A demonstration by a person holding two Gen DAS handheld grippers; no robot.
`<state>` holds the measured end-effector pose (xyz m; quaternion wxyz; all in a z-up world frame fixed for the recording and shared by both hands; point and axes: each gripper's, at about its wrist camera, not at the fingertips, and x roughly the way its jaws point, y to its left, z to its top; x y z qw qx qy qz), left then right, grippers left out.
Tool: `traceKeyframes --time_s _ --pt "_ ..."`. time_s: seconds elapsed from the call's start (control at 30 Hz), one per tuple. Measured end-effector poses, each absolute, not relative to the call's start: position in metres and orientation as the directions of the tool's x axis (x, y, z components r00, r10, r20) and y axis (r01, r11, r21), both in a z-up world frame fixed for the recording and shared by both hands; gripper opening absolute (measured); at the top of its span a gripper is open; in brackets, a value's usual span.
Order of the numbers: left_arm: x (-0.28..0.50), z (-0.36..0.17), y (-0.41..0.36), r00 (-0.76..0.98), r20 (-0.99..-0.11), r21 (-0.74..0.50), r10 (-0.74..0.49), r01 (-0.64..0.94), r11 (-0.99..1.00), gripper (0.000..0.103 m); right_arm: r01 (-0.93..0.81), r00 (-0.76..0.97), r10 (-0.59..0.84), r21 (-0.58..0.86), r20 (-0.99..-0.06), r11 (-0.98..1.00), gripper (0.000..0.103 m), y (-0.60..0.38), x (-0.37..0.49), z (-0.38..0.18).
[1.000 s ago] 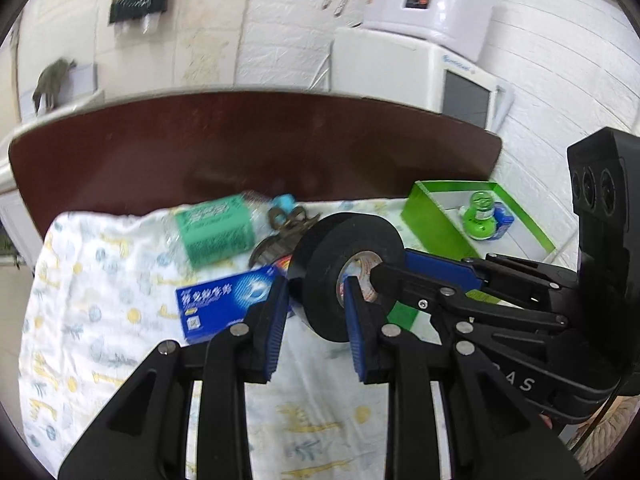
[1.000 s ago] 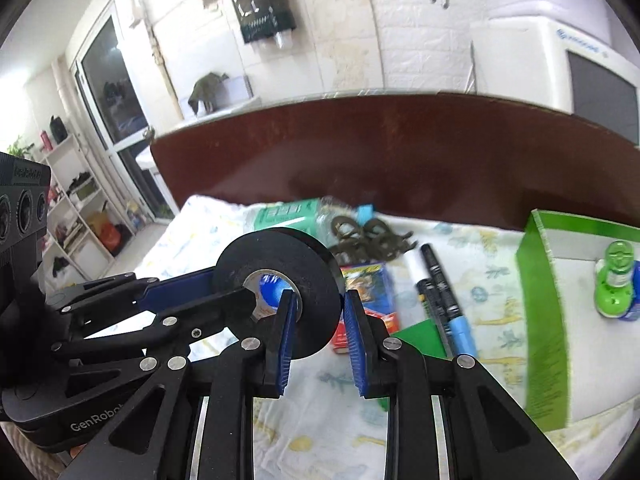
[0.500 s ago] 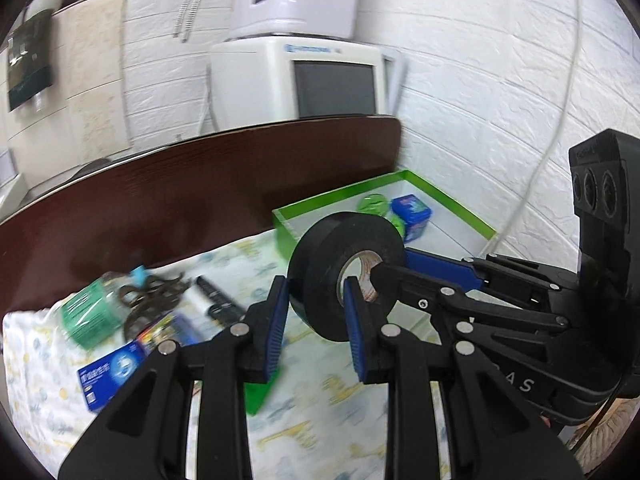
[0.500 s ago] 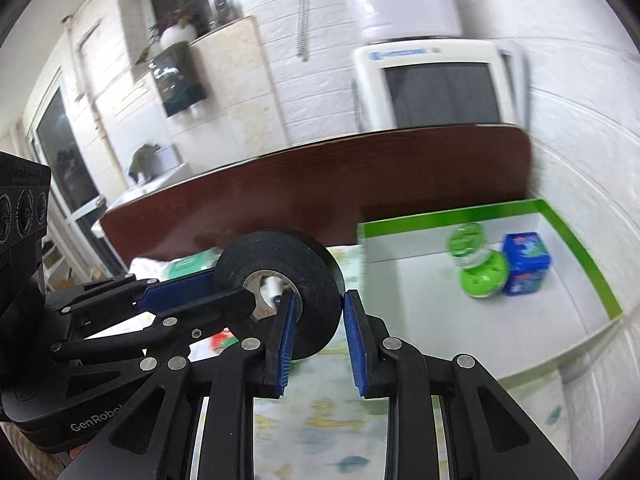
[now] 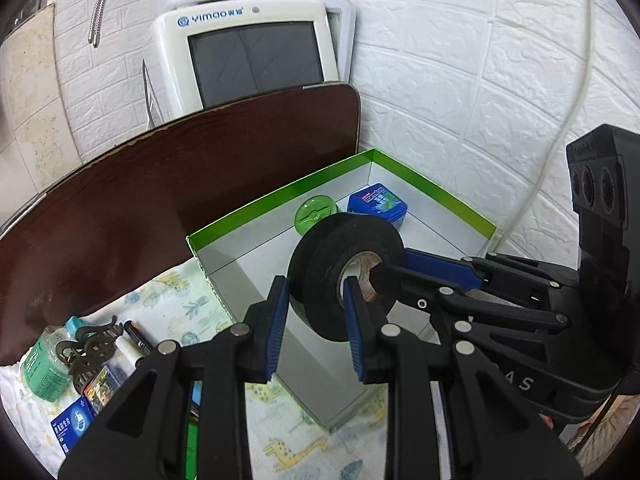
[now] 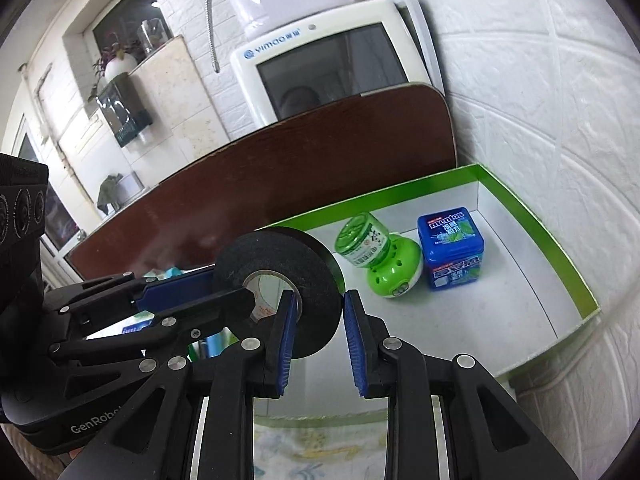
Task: Organize rigid objects
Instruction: 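Carry the tape roll into the green box and open the right tool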
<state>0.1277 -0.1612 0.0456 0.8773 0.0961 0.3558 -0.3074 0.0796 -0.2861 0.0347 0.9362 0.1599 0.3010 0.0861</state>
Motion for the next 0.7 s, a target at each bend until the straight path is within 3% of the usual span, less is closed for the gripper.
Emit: traceKeyframes --time_s 0.57,0.7 --pt "0.178 0.018 -0.164 0.529 -0.729 -0.076 -0.434 0.568 0.820 0.021 -0.057 0.743 0.297 0.386 -0.600 0.921 0.027 -0.285 0.141 0.004" --pt "0.182 0.016 -0.163 0.518 -0.725 -0.101 -0.454 0.572 0.814 0.015 -0.052 0.748 0.299 0.397 -0.593 0.916 0.026 -0.281 0.146 0.001"
